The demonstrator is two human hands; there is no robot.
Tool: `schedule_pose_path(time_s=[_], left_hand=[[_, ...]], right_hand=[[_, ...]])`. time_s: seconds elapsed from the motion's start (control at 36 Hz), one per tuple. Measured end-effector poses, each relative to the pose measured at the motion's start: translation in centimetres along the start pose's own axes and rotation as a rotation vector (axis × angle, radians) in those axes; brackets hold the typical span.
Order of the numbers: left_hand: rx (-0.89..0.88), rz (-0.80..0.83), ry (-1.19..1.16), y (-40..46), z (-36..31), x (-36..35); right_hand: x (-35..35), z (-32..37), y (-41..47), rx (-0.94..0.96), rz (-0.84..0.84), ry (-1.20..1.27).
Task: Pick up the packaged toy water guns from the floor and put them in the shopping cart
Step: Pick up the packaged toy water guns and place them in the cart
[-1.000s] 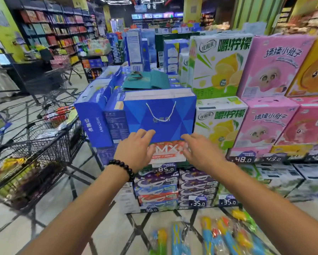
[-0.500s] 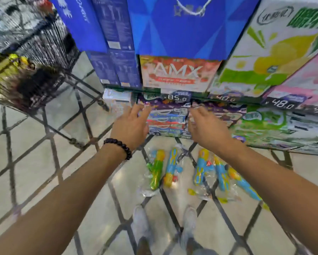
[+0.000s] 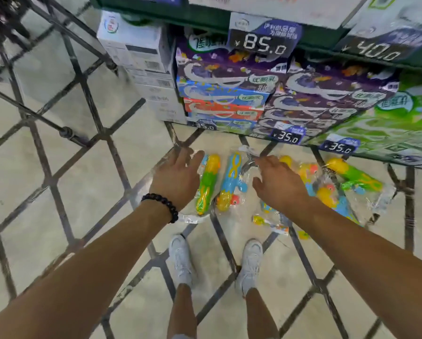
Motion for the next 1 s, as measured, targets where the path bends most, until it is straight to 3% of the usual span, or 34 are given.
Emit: schedule_pose_path(time_s=[0.17,0.64,1.0], left_hand=[[0.033,0.009,0.000,0.9,1.6,-11.1],[0.021,0.253,0.032,-0.1,7.0,-46.3],[0.241,0.292,-0.023,0.2,8.7,-60.9]], right_hand=[[-11.0,-2.4,2.9,-0.036,0.031,0.007],[-43.6,-7.5,12.3,-0.157,0.167,0.028],[-58.2,-10.5,18.1,-0.343,0.074,0.229]])
Point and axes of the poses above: each hand's wrist, its own y-axis towards the middle knuckle, its own x-axis out of the back of the hand, z = x × y, the point moved 2 cm from there along y, towards the middle knuckle, and after that the axes turned 14 degrees about -z, right-handed, at the moved point
